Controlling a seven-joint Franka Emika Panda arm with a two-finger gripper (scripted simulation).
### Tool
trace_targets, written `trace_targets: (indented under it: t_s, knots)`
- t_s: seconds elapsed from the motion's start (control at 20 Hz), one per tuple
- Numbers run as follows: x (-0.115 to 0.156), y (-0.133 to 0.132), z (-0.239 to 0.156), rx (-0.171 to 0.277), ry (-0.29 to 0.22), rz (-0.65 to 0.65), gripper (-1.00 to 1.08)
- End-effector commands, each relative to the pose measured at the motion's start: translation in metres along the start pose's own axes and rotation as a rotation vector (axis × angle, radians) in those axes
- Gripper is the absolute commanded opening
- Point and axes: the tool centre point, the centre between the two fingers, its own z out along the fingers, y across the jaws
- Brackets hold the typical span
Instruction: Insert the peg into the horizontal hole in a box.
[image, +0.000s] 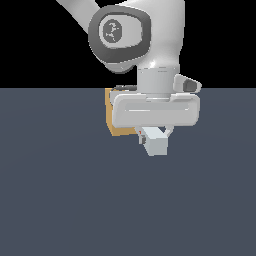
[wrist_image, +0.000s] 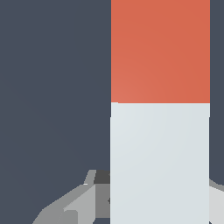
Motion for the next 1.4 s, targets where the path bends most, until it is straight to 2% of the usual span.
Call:
trace_targets:
  t_s: [0.0,0.2,0.4,1.1,1.35]
  knots:
    - [0.025,0.012,-0.009,-0.003,-0.001,-0.063,-1.0]
    - [0.056,0.022,-0.016,-0.003,0.0,-0.137,-1.0]
    - [0.073,0.027,-0.02,-0.003,0.001,-0.178,-1.0]
    - [0.078,0.027,-0.021,-0.001,0.001,-0.192,-1.0]
    - [0.093,0.023,-0.021,-0.001,0.001,-0.193,-1.0]
